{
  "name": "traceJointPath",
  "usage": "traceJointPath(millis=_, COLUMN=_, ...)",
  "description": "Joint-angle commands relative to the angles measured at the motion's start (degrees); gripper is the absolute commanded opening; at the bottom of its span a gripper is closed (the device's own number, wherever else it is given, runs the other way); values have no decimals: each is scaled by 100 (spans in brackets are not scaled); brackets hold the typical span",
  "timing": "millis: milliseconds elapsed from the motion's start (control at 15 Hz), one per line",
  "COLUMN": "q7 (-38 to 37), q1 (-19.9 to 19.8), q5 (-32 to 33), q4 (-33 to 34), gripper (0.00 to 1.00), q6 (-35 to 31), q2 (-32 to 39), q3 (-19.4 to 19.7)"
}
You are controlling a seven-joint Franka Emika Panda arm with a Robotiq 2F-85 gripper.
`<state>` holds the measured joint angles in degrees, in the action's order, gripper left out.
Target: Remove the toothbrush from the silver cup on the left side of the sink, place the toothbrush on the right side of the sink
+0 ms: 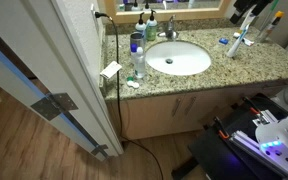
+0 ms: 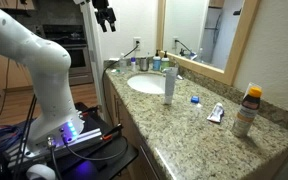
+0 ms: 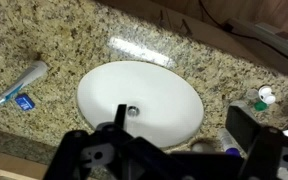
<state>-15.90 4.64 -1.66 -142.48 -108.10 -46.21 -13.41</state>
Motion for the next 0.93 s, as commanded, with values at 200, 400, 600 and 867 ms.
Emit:
traceJointPath(millis=200, q7=-594, q1=-178, q5=196, q4=204, gripper=100, q6=140, q2=605, q3=-503)
traceJointPath(millis=400, q7=-2010, q1=-344, q5=170, q4=629, gripper=100, q6=68, q2=1618, q3=-1263)
traceJointPath(millis=600, q7=-3544, q1=-816, q5=310, q4=1417, gripper=100, q6=-80, q2=2628, q3=-1969)
traceJointPath(millis=867, q7=-4340, q1=-247, q5=655, q4=1639, gripper=100, q6=-63, q2=2887, q3=-1566)
